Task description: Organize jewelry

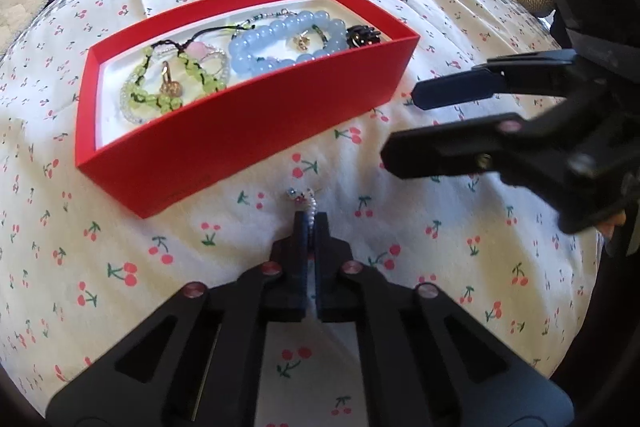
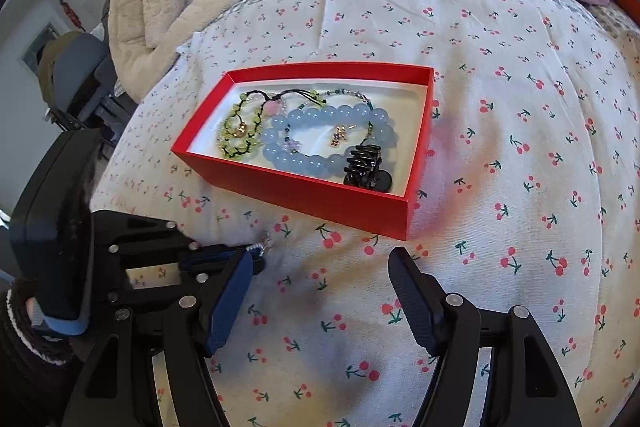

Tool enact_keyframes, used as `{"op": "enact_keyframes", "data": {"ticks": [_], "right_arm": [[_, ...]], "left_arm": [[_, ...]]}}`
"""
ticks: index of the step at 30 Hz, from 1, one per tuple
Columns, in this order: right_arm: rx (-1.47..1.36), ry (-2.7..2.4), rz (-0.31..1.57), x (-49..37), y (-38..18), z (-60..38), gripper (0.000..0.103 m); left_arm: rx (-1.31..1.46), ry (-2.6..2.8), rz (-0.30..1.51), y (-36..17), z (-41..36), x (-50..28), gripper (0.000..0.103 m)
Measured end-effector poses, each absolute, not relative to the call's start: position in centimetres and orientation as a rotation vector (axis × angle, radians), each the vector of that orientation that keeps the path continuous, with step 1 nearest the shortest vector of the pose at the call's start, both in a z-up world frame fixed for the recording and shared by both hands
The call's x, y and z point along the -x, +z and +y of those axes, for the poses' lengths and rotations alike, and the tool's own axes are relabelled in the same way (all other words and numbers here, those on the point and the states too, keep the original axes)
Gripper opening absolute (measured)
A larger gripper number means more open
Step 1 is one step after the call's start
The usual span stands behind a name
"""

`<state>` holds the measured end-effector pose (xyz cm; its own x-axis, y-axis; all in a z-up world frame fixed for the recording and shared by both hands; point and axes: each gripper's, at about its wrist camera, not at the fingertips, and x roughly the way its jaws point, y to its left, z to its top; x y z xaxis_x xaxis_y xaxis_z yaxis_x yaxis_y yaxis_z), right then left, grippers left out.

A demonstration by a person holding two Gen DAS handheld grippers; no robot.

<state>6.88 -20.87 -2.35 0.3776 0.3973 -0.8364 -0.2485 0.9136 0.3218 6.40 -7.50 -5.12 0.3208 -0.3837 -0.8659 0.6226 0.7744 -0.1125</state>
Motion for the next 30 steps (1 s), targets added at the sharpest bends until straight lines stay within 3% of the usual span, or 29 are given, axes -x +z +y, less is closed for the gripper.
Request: {"op": "enact_keyframes", "data": {"ticks": [14,30], "right_arm": [[0.115,0.449,1.078,-6.3,-4.2,-15.1,0.07],[0.21,0.499,1.081,-6.7,-5.0,-12.1,0.017]], "left_arm": [[-0.216,-0.577,1.067,-3.8,-3.3,-5.9,0.003],[-0.218,-0.561,1.082,-3.6,-1.9,-5.1,0.003]]}}
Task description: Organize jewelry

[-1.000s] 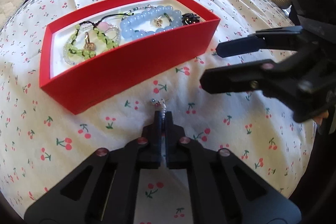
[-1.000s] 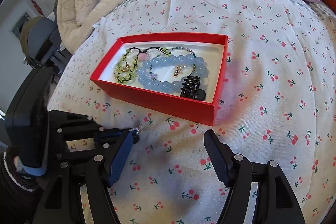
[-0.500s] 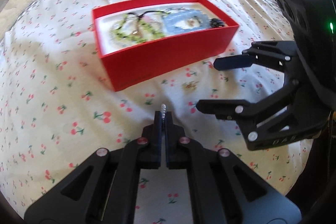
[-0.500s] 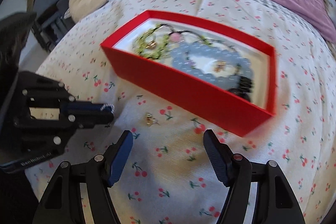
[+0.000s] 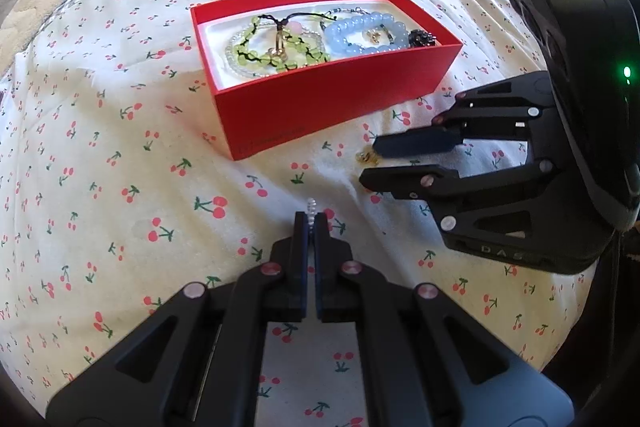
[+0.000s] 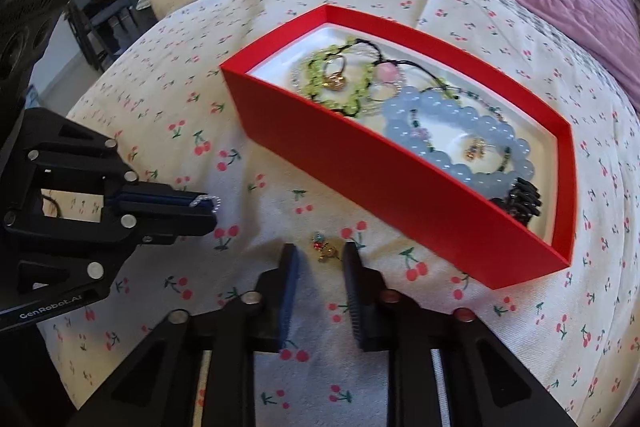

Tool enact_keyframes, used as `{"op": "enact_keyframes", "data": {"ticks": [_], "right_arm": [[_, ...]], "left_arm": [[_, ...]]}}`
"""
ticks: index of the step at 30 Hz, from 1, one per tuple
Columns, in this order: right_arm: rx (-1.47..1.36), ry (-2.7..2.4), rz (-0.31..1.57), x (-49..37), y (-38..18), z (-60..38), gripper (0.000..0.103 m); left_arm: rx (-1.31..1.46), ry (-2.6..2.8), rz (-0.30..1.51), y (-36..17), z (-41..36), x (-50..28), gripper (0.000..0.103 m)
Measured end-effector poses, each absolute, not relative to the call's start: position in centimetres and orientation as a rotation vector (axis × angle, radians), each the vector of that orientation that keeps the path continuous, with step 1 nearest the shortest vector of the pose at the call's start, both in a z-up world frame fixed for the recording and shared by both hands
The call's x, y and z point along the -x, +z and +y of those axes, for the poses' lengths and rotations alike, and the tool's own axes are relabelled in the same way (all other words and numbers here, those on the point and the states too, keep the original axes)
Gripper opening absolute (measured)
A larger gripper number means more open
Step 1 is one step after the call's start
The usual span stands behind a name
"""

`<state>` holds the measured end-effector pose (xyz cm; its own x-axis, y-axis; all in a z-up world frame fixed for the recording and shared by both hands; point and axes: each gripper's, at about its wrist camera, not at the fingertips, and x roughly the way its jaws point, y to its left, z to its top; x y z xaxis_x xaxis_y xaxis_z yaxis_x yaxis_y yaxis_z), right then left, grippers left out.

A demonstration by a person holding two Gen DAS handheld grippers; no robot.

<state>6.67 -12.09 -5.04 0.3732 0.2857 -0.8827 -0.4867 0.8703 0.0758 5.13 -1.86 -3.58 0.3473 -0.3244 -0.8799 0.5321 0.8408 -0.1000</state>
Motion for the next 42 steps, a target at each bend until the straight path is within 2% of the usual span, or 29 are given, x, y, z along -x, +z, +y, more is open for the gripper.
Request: {"op": "enact_keyframes", "data": {"ticks": [6,22,42], "right_arm": [[0.212,0.511,1.086,-6.7,-5.0,-11.8,0.011],[0.2,0.536,1.052,-5.9,-2.5,-12.7,0.01],[0.023,0.466,0.928,-7.7,3.4,-17.3,0.01]], "left_arm": [[-0.218,-0.557,1.084,-3.5,-2.3,-5.5,0.003],[-0.202,-0.553,1.055,-2.1,-1.6,-6.4,0.003],[-0.14,-0.537,0.955,2.3,-2.6,-8.8,0.003]]}}
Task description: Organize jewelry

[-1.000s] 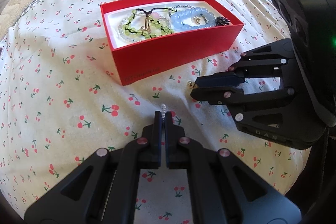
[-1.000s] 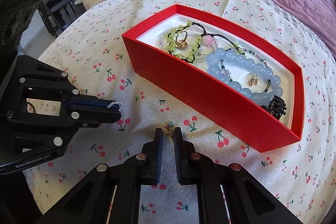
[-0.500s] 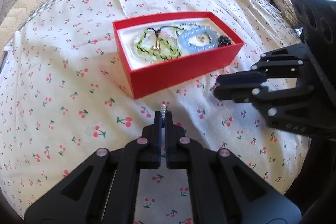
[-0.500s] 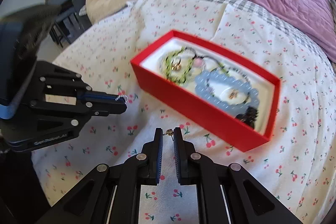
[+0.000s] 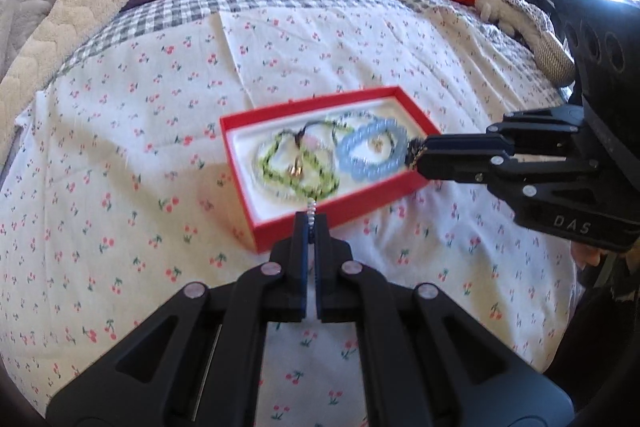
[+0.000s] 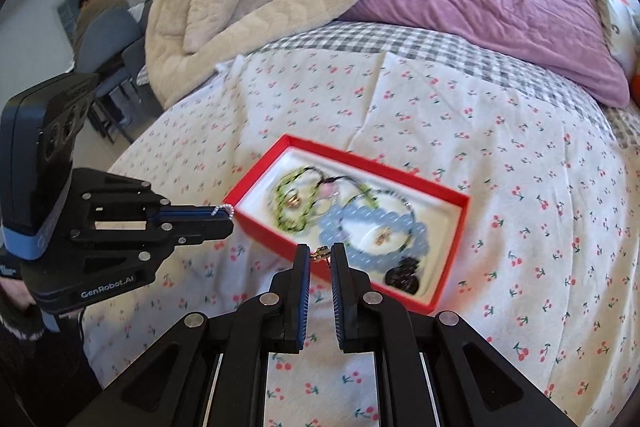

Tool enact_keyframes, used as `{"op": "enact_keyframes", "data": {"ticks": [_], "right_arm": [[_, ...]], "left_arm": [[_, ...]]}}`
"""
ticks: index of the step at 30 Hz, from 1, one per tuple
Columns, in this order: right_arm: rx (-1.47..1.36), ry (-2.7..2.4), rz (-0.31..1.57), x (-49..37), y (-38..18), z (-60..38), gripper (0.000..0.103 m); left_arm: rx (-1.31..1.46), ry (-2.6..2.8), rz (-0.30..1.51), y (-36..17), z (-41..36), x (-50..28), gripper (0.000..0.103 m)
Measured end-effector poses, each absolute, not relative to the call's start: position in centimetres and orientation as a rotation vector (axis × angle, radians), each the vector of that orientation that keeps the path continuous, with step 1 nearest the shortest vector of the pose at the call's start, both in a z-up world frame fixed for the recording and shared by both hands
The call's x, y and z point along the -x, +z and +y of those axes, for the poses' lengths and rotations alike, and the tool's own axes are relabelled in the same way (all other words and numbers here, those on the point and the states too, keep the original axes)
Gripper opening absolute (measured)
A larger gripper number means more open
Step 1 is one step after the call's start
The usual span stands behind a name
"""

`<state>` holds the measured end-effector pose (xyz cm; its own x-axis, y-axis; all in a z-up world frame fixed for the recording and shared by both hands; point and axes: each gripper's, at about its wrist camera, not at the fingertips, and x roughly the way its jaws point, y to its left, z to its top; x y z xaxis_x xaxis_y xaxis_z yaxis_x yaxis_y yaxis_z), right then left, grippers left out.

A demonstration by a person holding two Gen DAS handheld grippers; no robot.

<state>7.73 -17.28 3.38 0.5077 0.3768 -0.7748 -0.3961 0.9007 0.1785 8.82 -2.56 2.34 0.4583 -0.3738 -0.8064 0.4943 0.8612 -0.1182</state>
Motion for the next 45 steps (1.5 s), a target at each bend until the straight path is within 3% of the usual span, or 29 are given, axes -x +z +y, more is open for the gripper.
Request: {"op": "enact_keyframes", "data": {"ticks": [17,18,20,22,26,29,30,31,35,39,41,43,45], "right_arm": [[-0.185,0.419,0.962,-10.6,2.4,-20.2,0.013],[-0.202,0.415,0.972,-10.8,2.3,-20.5,0.015],[-0.232,0.41,0.99,-11.0,2.2,-20.9,0.016],[-0.24,0.4,0.99,-11.0,2.3,-21.4,0.018],[-0.241,0.392,0.981,-10.8,2.8,-22.0,0.022],[-0.23,0.379,0.975,-10.2,3.2,-22.2,0.037],[-0.23,0.377,0.973,-10.0,3.3,-22.3,0.06],[-0.23,0.371,0.966,-9.7,3.5,-22.3,0.075],[-0.213,0.36,0.948,-8.3,4.1,-22.3,0.076],[-0.171,0.324,0.963,-6.6,4.3,-22.0,0.085],[-0.142,0.306,0.967,-5.6,4.4,-21.8,0.088],[-0.107,0.278,0.972,-4.4,4.4,-21.4,0.096],[-0.091,0.256,0.984,-3.5,4.3,-21.2,0.097]], "left_arm": [[-0.033,-0.563,0.924,1.5,-5.8,-12.8,0.004],[-0.032,-0.564,0.924,1.6,-5.8,-12.9,0.006],[-0.032,-0.571,0.918,1.7,-6.0,-12.9,0.025],[-0.04,-0.562,0.911,1.9,-6.0,-12.8,0.033],[-0.049,-0.542,0.924,2.1,-5.8,-12.3,0.04],[-0.055,-0.501,0.924,2.5,-5.4,-11.6,0.055],[-0.054,-0.489,0.923,2.7,-5.2,-11.3,0.057],[-0.055,-0.473,0.922,2.9,-5.0,-10.9,0.063],[-0.079,-0.408,0.925,3.3,-4.7,-9.3,0.081],[-0.079,-0.335,0.945,3.4,-4.2,-7.9,0.089],[-0.09,-0.296,0.952,3.3,-4.2,-7.3,0.1],[-0.099,-0.258,0.962,3.2,-4.1,-6.7,0.101],[-0.094,-0.23,0.974,3.2,-3.8,-6.1,0.102]]}}
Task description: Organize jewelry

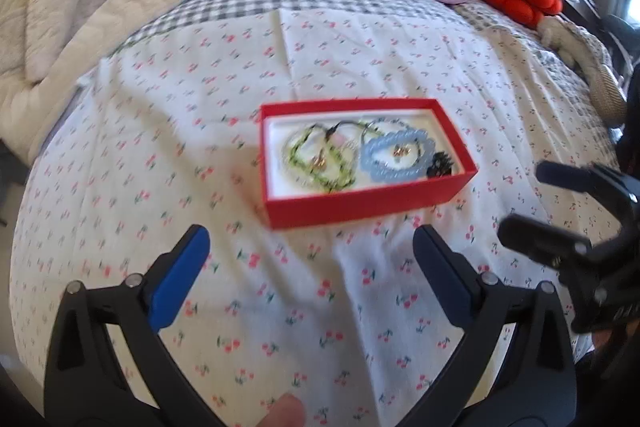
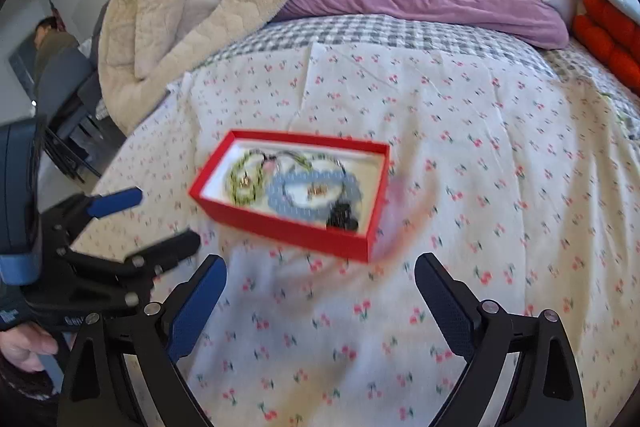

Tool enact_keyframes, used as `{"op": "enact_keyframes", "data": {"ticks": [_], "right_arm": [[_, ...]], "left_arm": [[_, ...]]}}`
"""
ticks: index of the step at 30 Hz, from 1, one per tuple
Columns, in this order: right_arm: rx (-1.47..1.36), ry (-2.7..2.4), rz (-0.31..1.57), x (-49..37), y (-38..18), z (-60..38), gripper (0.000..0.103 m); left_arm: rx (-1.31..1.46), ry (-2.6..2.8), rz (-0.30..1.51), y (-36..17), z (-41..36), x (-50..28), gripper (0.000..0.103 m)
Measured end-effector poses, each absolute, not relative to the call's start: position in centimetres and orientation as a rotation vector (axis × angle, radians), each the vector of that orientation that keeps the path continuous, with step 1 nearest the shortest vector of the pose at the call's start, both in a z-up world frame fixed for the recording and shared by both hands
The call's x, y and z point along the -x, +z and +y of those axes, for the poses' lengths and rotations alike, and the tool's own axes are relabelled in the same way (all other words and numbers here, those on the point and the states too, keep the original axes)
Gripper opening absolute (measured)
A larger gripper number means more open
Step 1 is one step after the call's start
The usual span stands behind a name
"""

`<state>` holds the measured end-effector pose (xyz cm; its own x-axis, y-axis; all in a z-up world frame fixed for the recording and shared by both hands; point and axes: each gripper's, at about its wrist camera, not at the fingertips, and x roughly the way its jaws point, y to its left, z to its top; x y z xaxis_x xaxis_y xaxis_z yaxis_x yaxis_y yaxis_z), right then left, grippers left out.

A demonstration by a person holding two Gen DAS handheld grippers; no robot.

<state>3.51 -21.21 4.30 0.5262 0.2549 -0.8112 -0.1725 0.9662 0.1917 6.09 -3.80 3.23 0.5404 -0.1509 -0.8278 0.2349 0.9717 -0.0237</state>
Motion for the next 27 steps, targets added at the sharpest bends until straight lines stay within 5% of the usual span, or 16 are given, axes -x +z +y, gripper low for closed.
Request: {"op": "enact_keyframes", "data": {"ticks": [1,27], "right_arm": [[-0.089,0.245,0.995,-3.2,4.2,-21.2,0.103],[0.047,0.072,1.094,-1.4,1.3,-18.3,0.103]], "left_arm": [[-0.089,-0.217,0.981,3.2,-3.5,-5.6,0.102],[-0.081,-0.086,1.054,0.3,-2.1,-2.6,0.102]]}}
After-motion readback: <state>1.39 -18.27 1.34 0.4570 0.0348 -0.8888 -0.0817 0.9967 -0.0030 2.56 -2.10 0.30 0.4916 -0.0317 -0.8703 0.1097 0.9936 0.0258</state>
